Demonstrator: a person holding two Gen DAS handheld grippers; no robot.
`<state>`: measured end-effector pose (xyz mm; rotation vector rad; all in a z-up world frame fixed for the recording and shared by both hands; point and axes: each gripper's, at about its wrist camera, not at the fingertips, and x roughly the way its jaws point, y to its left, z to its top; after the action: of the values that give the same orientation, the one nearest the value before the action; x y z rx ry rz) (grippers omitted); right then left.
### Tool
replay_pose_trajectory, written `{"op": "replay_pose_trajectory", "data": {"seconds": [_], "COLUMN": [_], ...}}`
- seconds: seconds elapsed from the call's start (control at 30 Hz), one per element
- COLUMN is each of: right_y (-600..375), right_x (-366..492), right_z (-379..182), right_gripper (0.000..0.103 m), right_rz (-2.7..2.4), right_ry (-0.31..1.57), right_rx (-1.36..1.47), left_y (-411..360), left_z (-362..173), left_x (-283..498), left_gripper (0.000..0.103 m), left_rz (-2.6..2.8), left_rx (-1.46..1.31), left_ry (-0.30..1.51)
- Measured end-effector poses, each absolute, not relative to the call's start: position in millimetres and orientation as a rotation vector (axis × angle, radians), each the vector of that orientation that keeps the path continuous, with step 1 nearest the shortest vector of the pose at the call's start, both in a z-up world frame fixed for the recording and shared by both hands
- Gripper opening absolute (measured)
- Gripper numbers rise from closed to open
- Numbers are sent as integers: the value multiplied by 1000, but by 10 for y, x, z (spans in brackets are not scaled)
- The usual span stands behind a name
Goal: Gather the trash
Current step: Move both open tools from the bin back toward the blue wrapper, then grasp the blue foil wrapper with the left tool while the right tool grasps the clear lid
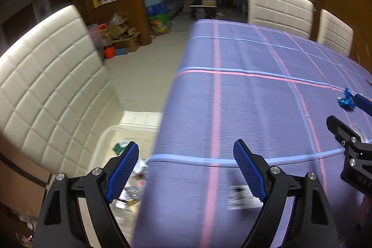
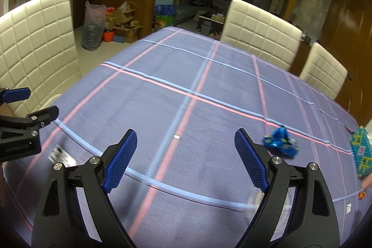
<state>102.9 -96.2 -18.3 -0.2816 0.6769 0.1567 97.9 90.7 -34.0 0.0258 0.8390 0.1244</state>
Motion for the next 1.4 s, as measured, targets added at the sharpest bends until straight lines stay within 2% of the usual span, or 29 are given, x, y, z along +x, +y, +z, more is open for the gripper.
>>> {"op": "replay_pose_trajectory", "data": {"seconds": [0.3,0.63,0.77,1.23,1.3,1.33,1.4], "right_y": [-1482,-2099,-2324,-2272,-2275,-2285,-2305], "right_x": [958,869,821,936,976,984,987], "right_z": [-251,-505,-630,-714,-715,-711,-693], "right_gripper": [88,95,95,95,94,87,87], "right_rz": [80,25,43,62,59,61,63], "right_ry": [683,842,925,943,944,942,933], "right_rx": [-272,-145,-57,-60,-54,-44,-27], "left_y": [168,-363,-489,-618,-607,-606,-607], "left_z": [-376,-451,-511,-591,-592,-593,-593], "left_x": [1088,1105,1070,1030,1045,1050,1062], "left_gripper": [81,81,81,81,81,81,81], "left_rz": [19,-68,-98,-130,-128,-127,-126], "left_rx": [116,157,153,171,164,162,160], "left_ry": [846,869,886,913,917,919,922]}}
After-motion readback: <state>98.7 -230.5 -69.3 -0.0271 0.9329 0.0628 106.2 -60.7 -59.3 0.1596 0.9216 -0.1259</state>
